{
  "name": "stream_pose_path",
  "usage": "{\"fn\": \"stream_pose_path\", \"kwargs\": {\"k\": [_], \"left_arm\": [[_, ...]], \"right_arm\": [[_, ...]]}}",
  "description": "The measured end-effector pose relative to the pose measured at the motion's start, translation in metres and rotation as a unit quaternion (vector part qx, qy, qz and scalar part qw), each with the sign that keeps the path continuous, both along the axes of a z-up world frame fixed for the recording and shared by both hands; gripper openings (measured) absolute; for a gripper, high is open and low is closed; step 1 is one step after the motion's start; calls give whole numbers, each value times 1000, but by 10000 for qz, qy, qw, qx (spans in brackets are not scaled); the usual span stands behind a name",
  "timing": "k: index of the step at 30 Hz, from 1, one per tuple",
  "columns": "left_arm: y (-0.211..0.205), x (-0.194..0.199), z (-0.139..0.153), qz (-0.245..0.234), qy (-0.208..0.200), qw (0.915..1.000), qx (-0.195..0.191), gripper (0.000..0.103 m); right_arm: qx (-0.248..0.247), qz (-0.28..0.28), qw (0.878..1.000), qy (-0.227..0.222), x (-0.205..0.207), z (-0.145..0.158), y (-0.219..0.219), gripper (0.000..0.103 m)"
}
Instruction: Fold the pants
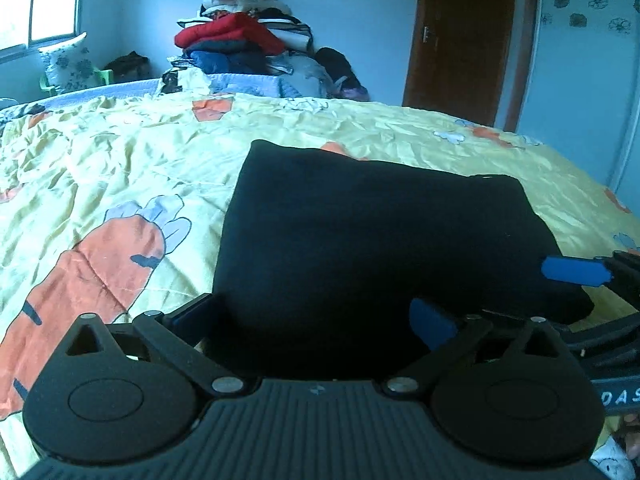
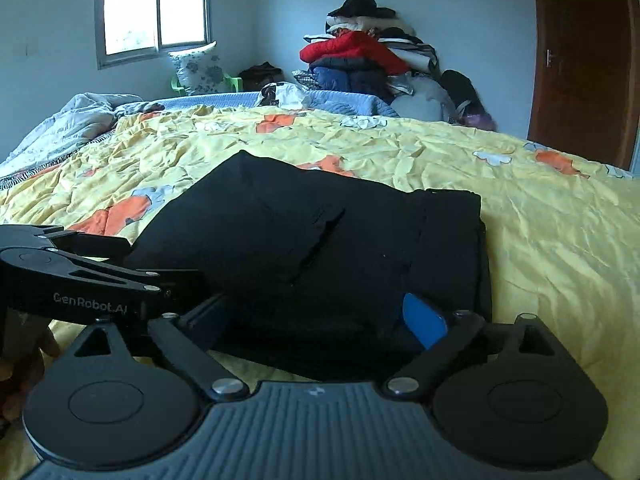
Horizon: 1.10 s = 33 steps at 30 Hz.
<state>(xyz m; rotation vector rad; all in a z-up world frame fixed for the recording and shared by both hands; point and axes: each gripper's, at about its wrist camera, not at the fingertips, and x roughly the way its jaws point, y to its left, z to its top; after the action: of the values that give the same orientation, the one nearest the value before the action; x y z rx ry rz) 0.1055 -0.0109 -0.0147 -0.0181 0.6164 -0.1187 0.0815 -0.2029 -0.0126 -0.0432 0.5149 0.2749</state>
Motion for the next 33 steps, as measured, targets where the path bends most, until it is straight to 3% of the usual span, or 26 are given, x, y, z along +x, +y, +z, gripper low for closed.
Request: {"fn": "stream_pose_path", "kwargs": {"k": [7,33], "left_arm": [[10,0,-4,207,184,9990,-350,103],[8,-1,-4,227,170,9992,-269,103]], "right_arm": [[-324,56,9995,-5,0,-1,11,103],[-330,56,9994,-5,0,-1,11,103]]}}
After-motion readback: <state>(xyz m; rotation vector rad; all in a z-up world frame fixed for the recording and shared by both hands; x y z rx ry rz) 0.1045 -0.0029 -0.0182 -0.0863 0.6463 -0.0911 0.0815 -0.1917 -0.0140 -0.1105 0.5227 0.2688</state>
